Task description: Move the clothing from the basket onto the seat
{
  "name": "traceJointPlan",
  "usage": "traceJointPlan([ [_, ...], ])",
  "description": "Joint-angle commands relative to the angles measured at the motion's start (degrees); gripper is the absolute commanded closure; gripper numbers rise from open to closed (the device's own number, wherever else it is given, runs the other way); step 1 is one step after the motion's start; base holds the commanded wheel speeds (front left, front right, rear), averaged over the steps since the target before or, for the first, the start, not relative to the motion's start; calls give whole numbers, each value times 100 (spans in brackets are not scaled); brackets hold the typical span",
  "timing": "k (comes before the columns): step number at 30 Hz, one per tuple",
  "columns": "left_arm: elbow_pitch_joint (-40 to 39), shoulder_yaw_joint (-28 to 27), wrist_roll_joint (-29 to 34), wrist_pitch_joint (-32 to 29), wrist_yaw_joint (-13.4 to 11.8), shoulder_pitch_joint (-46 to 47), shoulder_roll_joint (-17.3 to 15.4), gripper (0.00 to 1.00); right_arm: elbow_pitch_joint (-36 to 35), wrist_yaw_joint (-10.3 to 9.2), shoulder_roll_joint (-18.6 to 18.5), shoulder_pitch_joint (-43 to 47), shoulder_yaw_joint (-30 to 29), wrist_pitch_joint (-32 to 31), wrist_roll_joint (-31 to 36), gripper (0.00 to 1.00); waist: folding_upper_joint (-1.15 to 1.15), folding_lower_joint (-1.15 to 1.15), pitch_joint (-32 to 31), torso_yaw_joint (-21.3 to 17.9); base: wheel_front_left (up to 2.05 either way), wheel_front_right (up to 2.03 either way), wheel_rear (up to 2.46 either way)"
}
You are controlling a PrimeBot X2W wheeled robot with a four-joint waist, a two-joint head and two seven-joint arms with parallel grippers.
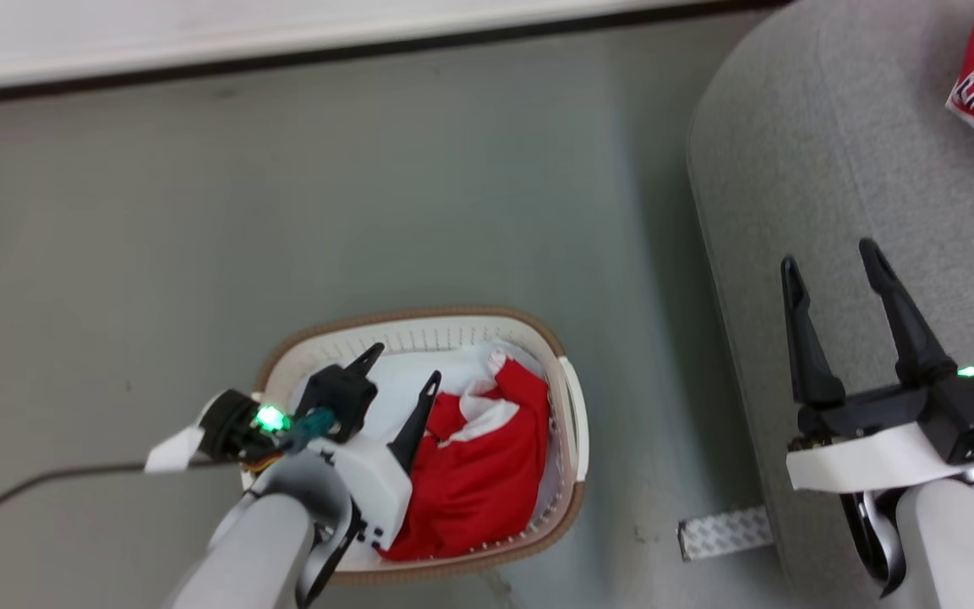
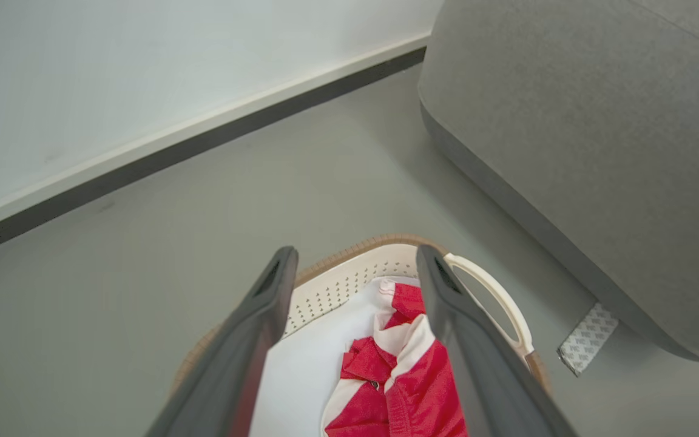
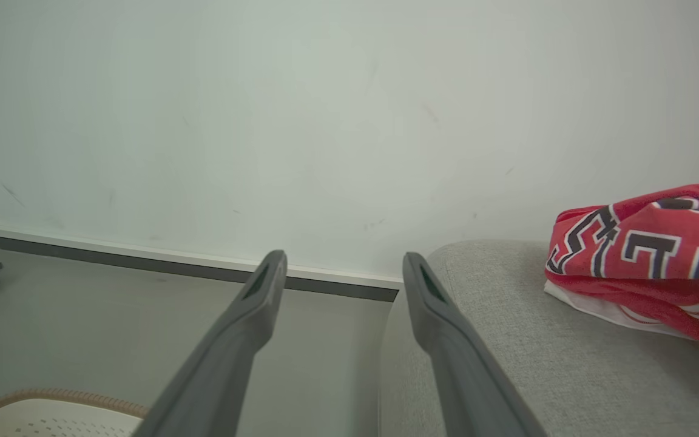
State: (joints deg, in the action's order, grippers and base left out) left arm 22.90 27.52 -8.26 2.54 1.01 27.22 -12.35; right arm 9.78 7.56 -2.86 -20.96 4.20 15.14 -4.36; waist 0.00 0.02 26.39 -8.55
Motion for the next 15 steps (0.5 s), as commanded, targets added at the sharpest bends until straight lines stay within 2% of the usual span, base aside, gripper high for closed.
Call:
traceJointPlan([
  [1, 84, 10, 32, -70, 36, 147, -13, 0, -46, -14, -6, -130, 17, 1, -70, 0, 0, -2, 382, -134, 0, 0, 0],
  [9, 1134, 430, 105, -756, 385, 933, 232, 0, -191, -14, -7, -617, 46, 1, -34, 0, 0, -2, 1217, -279, 0, 0, 0],
  [15, 1913, 649, 145, -960, 507, 1481, 371, 0, -349, -14, -5, -1019, 77, 1, 33, 0, 0, -2, 1916, -364, 0, 0, 0],
])
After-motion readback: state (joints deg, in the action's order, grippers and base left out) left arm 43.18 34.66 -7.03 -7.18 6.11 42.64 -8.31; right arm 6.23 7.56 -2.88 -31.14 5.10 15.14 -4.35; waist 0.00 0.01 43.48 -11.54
